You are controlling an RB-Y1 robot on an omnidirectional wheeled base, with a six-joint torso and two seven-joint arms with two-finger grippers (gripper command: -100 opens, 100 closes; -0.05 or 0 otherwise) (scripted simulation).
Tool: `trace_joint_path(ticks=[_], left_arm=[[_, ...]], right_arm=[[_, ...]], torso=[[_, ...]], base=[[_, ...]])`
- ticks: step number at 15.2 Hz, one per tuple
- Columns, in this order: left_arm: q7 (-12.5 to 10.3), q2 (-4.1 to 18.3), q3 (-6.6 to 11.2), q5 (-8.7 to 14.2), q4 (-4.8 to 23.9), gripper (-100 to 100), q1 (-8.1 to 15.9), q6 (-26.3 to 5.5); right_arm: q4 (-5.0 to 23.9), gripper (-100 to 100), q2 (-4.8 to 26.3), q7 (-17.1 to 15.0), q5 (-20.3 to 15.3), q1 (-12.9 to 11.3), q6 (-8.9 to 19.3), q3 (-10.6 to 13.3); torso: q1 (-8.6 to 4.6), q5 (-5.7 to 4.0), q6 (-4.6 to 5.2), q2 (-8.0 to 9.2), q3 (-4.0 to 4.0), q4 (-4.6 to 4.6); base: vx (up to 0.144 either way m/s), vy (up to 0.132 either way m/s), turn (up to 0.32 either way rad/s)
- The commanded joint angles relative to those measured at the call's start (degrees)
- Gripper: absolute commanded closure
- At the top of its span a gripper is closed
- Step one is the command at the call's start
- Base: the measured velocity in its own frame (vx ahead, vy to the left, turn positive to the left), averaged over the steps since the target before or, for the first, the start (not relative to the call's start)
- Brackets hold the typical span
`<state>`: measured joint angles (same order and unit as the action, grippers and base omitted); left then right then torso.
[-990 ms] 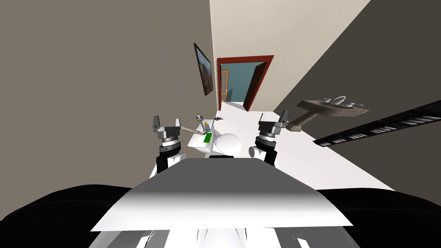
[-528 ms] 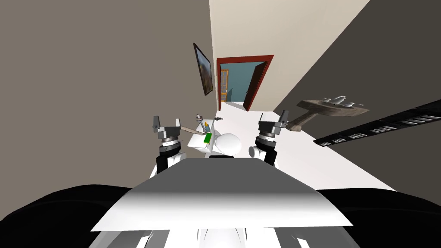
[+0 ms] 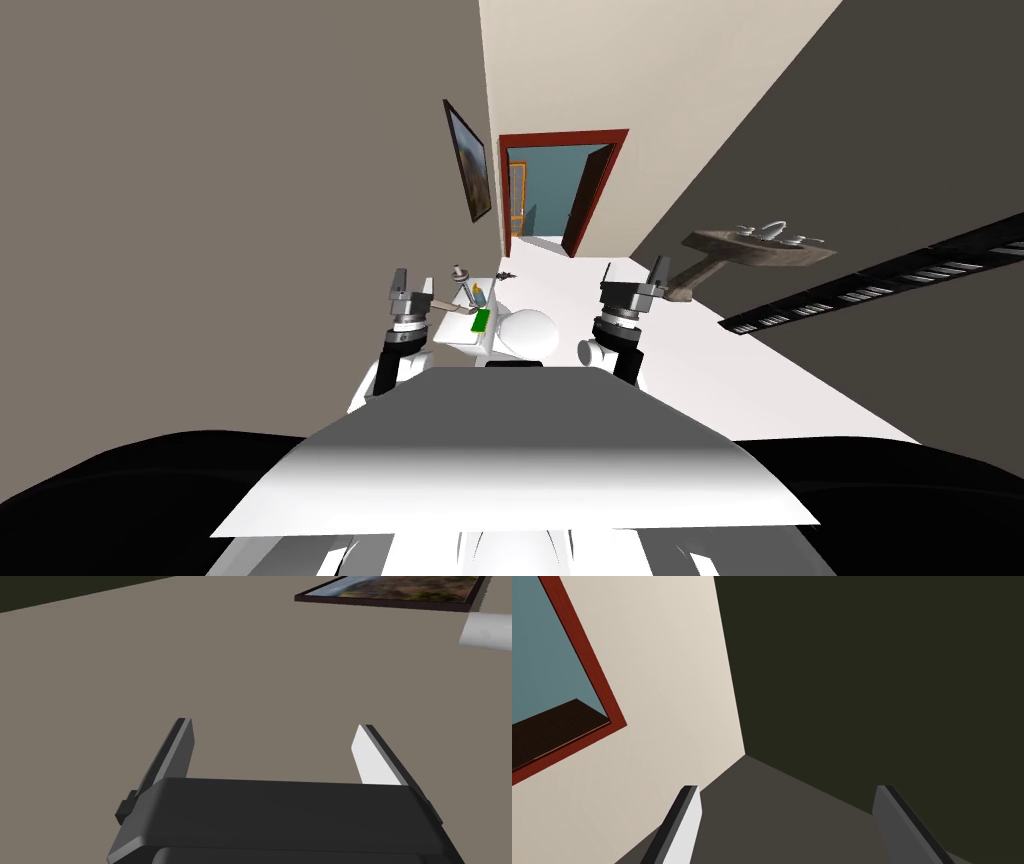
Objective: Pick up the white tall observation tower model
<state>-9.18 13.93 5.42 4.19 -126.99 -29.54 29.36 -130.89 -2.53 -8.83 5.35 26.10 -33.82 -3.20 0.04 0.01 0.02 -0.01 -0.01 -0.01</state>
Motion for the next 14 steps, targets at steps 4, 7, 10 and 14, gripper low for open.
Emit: trace_joint_path(ticks=[4,7,10,14], left_arm=[[2.2,3.9,-1.24,-5.3,2.5,-100,1.6,-2.6],[3.3,6.0,-1.87,-8.1,3.8,-100,2.6,-4.0],[4.5,8.2,-2.53,-11.0,5.3,-100,3.7,-5.5],[6.3,11.6,-3.58,-15.6,7.7,-100,5.4,-7.9]], right_arm=[[0.0,0,0.0,0.0,0.0,0.0,0.0,0.0],[0.0,0,0.0,0.0,0.0,0.0,0.0,0.0],[0.0,0,0.0,0.0,0.0,0.0,0.0,0.0],[0.0,0,0.0,0.0,0.0,0.0,0.0,0.0]], torso=[[0.0,0.0,-0.01,0.0,0.0,0.0],[0.0,0.0,0.0,0.01,0.0,0.0],[0.01,0.0,-0.01,0.01,0.01,0.0],[0.02,0.0,-0.01,0.02,0.01,0.0]], base=[[-0.004,-0.004,-0.043],[-0.006,-0.004,-0.049],[-0.006,-0.001,-0.039],[-0.008,0.0,-0.044]])
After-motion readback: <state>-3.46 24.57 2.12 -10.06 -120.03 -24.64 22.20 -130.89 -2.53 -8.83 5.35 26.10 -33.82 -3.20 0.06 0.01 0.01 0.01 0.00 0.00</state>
